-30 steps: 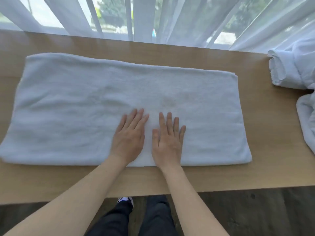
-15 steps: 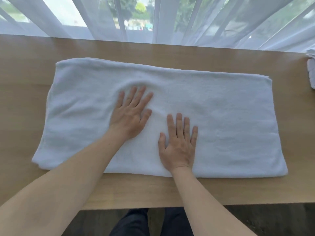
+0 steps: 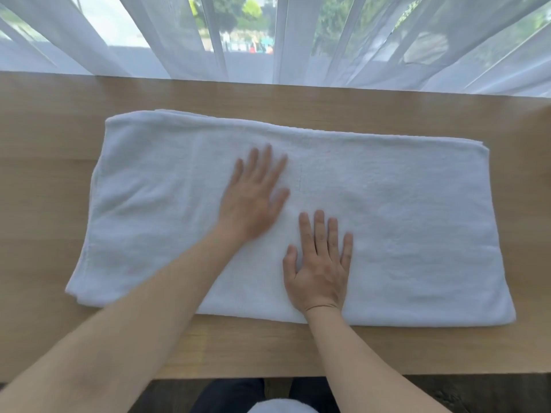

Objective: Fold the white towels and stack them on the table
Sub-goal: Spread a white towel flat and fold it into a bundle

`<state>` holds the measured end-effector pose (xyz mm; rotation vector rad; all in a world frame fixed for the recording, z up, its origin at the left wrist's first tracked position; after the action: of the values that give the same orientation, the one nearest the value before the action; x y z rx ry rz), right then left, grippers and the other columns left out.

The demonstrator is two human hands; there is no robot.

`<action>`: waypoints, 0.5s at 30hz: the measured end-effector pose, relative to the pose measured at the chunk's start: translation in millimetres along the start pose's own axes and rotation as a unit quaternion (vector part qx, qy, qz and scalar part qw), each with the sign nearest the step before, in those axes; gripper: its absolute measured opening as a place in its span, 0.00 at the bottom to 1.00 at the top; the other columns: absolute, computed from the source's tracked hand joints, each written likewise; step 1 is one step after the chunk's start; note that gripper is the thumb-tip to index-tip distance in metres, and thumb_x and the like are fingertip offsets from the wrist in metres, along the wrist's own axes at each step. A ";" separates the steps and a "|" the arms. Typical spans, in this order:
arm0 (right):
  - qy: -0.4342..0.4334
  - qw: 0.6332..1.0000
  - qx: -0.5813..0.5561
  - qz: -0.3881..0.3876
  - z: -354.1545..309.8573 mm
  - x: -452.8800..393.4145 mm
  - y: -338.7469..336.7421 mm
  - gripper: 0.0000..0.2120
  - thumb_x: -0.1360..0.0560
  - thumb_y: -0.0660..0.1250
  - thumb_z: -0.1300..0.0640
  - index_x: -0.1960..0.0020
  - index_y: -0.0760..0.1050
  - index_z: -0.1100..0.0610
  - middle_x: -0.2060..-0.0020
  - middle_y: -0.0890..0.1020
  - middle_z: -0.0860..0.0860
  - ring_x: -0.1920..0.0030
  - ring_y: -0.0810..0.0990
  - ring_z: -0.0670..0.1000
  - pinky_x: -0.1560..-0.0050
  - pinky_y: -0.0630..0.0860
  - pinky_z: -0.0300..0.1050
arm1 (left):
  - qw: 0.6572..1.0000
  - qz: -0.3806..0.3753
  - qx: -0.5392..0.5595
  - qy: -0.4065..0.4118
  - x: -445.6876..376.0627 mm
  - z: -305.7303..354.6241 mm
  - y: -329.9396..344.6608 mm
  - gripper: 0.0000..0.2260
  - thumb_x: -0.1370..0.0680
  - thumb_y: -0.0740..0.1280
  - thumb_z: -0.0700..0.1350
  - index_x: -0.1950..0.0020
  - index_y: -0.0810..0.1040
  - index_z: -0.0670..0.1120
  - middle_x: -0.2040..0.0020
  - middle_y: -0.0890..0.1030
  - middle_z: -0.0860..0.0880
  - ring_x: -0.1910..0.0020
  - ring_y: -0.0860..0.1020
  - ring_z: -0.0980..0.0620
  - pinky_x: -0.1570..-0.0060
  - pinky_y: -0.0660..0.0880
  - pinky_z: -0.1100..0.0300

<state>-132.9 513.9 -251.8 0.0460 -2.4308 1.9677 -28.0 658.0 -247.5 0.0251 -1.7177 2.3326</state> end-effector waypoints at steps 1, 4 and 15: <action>-0.001 1.000 0.000 0.003 0.3 0.0 0.0 0.31 0.20 0.53 0.44 0.19 0.55 0.49 0.19 0.55 0.51 0.19 0.49 0.53 0.22 0.49 0.62 | 1.000 -0.001 -0.011 0.029 26.1 13.2 8.3 0.29 0.18 0.50 0.60 0.18 0.53 0.53 0.17 0.51 0.47 0.18 0.48 0.44 0.21 0.44 0.45; -0.007 1.000 0.001 0.004 1.0 1.1 1.9 0.31 0.20 0.53 0.45 0.19 0.54 0.49 0.19 0.55 0.50 0.19 0.49 0.53 0.22 0.48 0.62 | 0.999 0.010 -0.044 0.000 70.4 -21.0 10.9 0.30 0.18 0.52 0.62 0.17 0.52 0.54 0.17 0.51 0.50 0.18 0.48 0.46 0.21 0.47 0.45; 0.004 1.000 -0.006 -0.013 -0.4 1.6 -0.1 0.31 0.20 0.51 0.45 0.18 0.51 0.48 0.19 0.53 0.49 0.19 0.48 0.53 0.22 0.47 0.62 | 0.974 0.026 -0.048 -0.218 18.5 -215.6 -55.2 0.32 0.20 0.42 0.66 0.18 0.42 0.59 0.17 0.43 0.50 0.19 0.38 0.49 0.22 0.35 0.48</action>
<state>-134.5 514.2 -251.6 0.0701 -2.4242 1.9392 -6.5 880.0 -259.1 0.5170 -2.0461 2.4069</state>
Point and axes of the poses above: each hand's wrist, its own x-axis away from the middle knuckle, its own y-axis out of the palm, z = x × y, the point moved 10 cm from there along -x, towards the middle knuckle
